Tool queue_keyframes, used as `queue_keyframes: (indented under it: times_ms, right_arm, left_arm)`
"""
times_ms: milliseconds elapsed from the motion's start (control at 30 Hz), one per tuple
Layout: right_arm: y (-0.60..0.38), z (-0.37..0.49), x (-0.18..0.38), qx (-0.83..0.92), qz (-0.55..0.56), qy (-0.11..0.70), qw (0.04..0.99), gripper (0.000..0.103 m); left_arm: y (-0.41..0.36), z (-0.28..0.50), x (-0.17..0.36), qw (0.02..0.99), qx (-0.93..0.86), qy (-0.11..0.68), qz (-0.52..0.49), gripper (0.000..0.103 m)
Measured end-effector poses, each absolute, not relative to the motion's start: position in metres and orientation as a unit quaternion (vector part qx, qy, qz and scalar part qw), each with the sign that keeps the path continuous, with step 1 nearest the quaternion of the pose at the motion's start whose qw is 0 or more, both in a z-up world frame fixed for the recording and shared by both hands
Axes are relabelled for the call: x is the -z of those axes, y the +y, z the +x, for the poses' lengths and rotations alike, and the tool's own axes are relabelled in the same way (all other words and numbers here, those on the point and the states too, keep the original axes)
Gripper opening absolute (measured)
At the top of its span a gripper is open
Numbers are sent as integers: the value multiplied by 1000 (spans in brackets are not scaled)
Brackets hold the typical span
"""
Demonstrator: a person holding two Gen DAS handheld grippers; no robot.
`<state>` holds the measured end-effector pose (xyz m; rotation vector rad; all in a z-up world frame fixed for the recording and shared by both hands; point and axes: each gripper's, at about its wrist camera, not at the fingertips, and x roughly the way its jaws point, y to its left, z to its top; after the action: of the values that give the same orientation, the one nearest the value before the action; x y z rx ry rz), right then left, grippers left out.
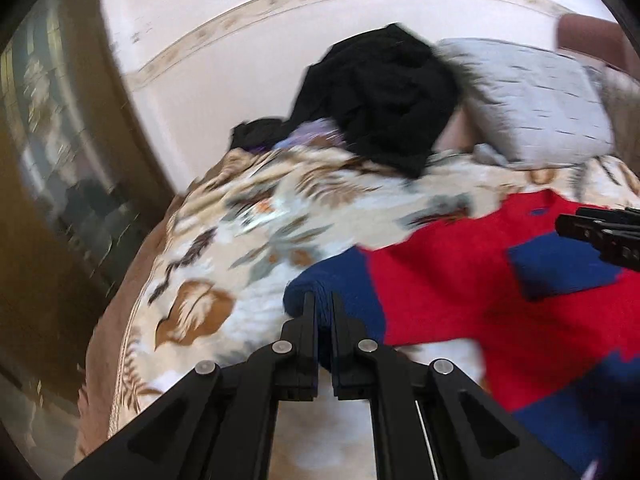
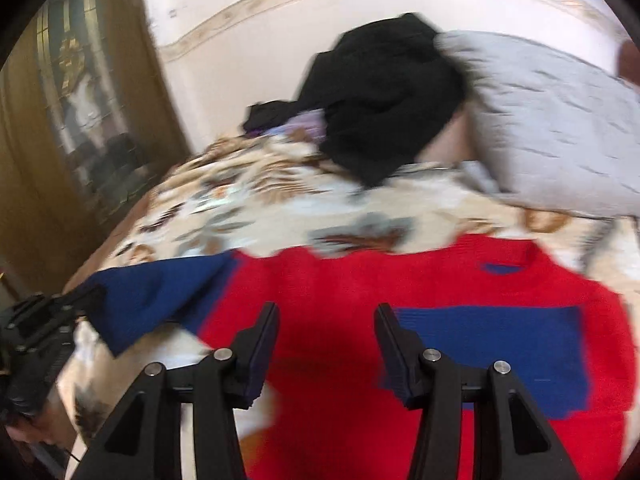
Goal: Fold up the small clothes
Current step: 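Fold the held sleeve across the sweater body with the left gripper, release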
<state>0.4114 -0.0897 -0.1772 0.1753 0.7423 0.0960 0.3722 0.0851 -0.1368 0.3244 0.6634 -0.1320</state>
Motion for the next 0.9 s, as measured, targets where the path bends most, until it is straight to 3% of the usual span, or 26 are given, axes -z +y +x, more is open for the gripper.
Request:
queue_keyframes:
  times_ms: [300,667,700,800,900]
  right_arm:
    - [-230,350,155,44,110,345,931,54]
    - [-369,300,157,139,161,322,923,54]
    - [-376,299,160,142,166,324,920,54]
    - [-392,300,170,134,187,337,913,54]
    - [-396,306,178,119,201,346,909,54]
  left_arm:
    - [-43,344,69,917,196,314,152,4]
    - [-214,350,74,881,328,330,88,6]
    - [-219,353,75,878,333,334,77,13]
    - [-220,354,76,884,335,324,48,51]
    - [-208,355,82,898,308,306,75,54]
